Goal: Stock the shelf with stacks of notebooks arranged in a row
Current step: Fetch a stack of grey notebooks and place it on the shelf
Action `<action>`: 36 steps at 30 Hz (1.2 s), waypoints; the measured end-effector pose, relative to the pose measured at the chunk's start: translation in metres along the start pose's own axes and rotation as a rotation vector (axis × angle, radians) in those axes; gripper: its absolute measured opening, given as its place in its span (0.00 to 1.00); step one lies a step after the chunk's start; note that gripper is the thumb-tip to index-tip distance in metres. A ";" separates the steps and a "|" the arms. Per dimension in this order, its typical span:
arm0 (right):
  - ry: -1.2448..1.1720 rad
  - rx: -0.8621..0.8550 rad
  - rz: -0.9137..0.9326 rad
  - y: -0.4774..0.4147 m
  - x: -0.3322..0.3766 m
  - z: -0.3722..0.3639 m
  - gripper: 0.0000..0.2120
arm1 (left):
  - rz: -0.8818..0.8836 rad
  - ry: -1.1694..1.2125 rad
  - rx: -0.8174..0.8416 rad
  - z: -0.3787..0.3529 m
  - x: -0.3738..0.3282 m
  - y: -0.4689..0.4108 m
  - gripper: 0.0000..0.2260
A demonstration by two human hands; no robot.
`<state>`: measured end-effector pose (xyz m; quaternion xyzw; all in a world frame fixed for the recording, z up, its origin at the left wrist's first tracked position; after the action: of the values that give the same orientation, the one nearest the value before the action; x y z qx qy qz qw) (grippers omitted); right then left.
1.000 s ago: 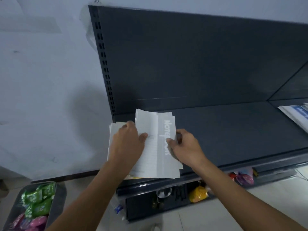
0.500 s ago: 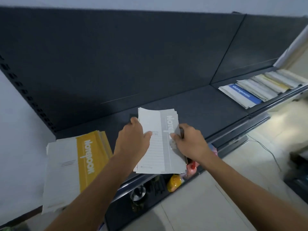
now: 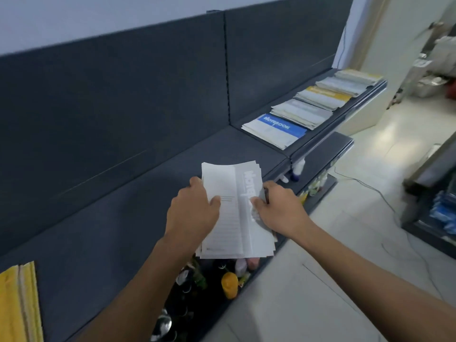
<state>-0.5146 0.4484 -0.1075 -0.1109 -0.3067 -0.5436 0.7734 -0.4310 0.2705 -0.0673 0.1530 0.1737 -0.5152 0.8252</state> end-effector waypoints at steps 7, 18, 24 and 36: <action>-0.002 -0.035 -0.018 -0.029 -0.065 0.061 0.12 | -0.035 -0.028 0.038 -0.030 -0.085 -0.039 0.14; -0.006 -0.109 -0.175 -0.102 -0.151 0.144 0.13 | -0.139 -0.001 0.125 -0.089 -0.195 -0.145 0.16; 0.005 -0.147 -0.253 -0.153 -0.193 0.192 0.13 | -0.208 0.010 0.141 -0.119 -0.257 -0.214 0.17; -0.116 -0.104 -0.259 -0.236 -0.284 0.264 0.12 | -0.209 -0.025 0.148 -0.171 -0.364 -0.294 0.17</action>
<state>-0.8851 0.7109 -0.1067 -0.1415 -0.3339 -0.6467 0.6710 -0.8678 0.5102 -0.0802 0.1879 0.1399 -0.6116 0.7557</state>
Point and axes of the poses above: each hand's wrist, its own y-axis away from the middle knuckle, its own z-axis out of the back of the hand, x = y × z, the point moved 6 cm from there along -y, towards the middle knuckle, and after that the axes turned 6 degrees about x, right-handed, at the moved point
